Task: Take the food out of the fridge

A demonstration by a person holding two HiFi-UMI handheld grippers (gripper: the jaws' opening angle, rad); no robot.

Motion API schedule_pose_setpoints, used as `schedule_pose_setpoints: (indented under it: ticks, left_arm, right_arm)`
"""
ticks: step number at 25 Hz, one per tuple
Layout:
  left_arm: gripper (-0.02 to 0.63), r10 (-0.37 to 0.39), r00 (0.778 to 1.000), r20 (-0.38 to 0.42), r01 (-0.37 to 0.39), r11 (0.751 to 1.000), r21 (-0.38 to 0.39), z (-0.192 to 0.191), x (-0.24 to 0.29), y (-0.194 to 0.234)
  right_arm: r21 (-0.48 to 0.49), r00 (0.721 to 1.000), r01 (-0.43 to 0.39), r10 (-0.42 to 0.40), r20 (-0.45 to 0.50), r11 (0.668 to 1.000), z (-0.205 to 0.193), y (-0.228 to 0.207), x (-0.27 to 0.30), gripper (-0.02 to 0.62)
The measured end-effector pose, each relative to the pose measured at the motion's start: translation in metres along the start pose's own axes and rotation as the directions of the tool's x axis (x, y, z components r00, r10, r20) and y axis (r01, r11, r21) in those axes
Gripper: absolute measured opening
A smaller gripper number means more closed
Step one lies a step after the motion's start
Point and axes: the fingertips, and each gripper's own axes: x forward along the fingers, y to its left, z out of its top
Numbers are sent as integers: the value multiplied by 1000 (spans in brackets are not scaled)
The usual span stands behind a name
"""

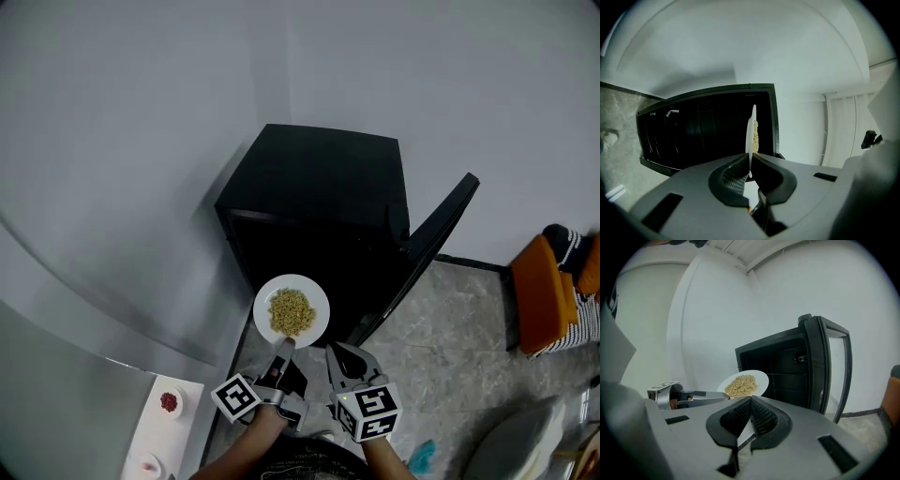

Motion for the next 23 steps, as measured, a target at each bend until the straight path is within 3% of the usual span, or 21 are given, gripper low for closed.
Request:
schedule_pose_setpoints:
  ticks: [23]
  left_arm:
    - [21, -17, 999, -30, 16, 1000, -13, -27, -11, -5]
  right_arm:
    - [-8, 999, 32, -32, 7, 999, -7, -1, -30, 21]
